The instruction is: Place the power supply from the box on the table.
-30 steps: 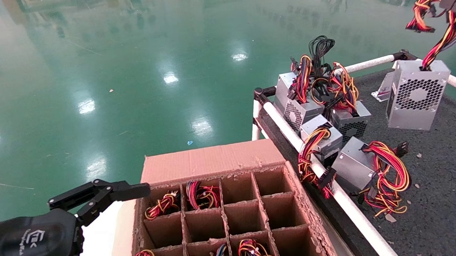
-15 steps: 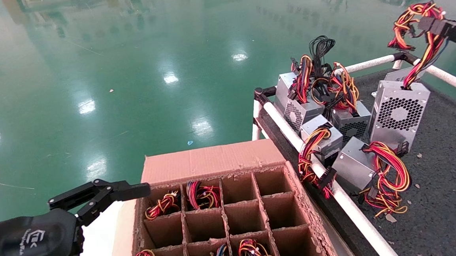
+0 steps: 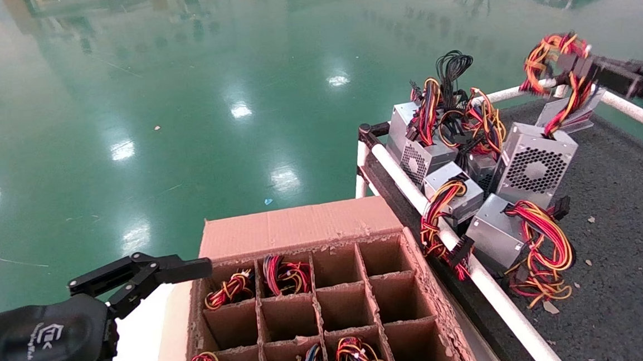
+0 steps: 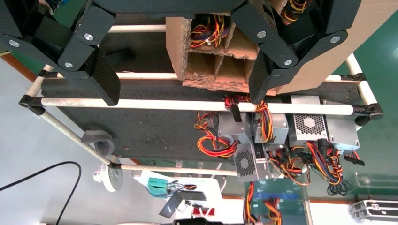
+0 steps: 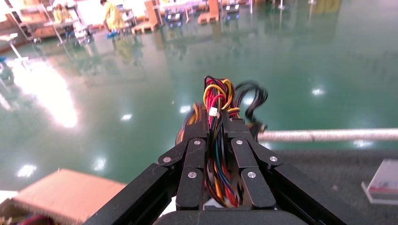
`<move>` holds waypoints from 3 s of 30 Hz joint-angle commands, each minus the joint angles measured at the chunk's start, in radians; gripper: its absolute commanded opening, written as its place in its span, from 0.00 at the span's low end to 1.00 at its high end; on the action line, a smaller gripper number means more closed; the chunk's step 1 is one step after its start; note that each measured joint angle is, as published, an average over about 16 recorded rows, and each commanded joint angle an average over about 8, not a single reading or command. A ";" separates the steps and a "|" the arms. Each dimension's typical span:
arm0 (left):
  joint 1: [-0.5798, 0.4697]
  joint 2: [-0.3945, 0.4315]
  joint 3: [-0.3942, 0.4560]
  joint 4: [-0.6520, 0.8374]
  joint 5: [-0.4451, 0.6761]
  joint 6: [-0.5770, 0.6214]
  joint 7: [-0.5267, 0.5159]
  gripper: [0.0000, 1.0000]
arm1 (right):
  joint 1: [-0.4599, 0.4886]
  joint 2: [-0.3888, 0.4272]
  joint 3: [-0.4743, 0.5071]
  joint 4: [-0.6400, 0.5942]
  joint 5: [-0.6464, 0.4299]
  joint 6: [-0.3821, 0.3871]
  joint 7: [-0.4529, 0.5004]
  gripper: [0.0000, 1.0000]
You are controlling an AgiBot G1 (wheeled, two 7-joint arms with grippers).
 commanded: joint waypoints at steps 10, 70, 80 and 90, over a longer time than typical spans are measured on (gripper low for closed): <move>0.000 0.000 0.000 0.000 0.000 0.000 0.000 1.00 | -0.040 -0.021 -0.004 0.000 -0.006 -0.022 -0.021 0.00; 0.000 0.000 0.000 0.000 0.000 0.000 0.000 1.00 | -0.105 -0.055 -0.021 0.009 -0.031 -0.010 -0.069 1.00; 0.000 0.000 0.000 0.000 0.000 -0.001 0.000 1.00 | -0.079 -0.048 -0.021 0.034 -0.029 -0.047 -0.050 1.00; 0.001 0.000 0.000 0.001 0.000 -0.001 0.000 1.00 | -0.166 -0.026 -0.019 0.191 0.036 -0.065 -0.018 1.00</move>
